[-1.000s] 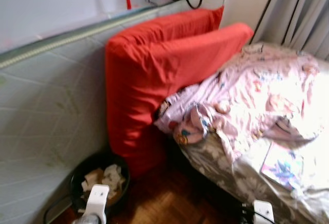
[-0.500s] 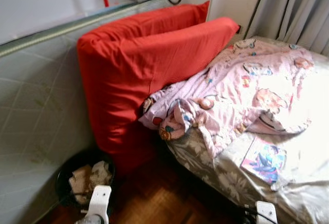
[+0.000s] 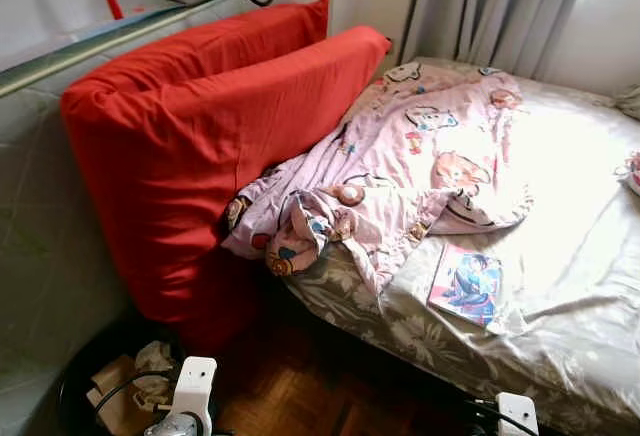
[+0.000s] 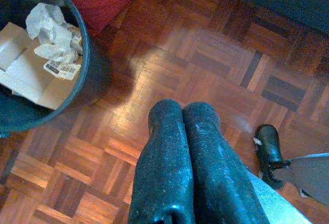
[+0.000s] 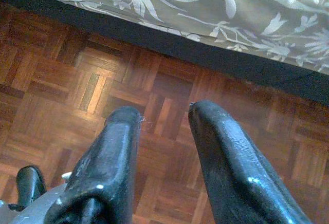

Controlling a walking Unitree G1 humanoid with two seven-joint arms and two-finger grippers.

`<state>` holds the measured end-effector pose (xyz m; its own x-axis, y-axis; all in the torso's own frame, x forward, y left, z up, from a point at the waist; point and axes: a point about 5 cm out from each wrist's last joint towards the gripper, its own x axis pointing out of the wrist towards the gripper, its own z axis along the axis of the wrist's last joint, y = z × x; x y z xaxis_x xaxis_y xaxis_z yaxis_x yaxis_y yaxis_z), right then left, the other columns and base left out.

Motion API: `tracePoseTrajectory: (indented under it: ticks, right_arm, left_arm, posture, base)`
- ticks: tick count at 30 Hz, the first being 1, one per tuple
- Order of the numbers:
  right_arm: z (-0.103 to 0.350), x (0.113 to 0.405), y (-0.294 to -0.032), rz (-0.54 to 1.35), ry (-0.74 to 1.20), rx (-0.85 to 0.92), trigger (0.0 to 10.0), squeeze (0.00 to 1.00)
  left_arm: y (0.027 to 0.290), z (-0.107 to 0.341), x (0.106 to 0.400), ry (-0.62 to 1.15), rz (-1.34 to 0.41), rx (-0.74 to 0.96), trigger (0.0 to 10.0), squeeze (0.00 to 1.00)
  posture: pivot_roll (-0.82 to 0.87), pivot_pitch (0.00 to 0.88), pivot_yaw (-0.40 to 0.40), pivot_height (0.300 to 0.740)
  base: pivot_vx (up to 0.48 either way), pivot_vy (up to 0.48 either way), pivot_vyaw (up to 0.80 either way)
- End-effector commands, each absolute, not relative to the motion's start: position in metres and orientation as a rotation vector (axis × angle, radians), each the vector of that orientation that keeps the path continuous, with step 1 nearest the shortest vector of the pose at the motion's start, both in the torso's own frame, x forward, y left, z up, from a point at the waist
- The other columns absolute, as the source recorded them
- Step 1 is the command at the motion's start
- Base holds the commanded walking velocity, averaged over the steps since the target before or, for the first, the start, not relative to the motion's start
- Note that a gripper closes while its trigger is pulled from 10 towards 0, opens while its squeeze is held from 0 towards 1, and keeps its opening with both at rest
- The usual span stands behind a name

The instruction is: Clean up the room

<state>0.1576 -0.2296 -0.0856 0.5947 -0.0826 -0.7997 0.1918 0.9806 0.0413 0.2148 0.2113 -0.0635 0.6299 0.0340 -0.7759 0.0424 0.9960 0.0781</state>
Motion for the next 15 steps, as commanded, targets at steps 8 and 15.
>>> tracePoseTrajectory:
  ticks: [8,15]
  right_arm:
    - [-0.0868,0.1555,-0.2289,-0.157,0.936,0.131,10.0,0.00]
    - [-0.0867,0.1556,-0.2290,-0.155,0.935,0.131,10.0,0.00]
  left_arm:
    - [0.2134,-0.0631,0.2146,0.892,-0.009,0.102,10.0,0.00]
    - [0.2130,-0.0632,0.2145,0.892,-0.009,0.094,10.0,0.00]
  posture:
    - [0.08,0.000,-0.034,0.740]
    - [0.08,0.000,-0.035,0.740]
  base:
    - [0.137,0.000,-0.77]
    - [0.041,0.000,-0.77]
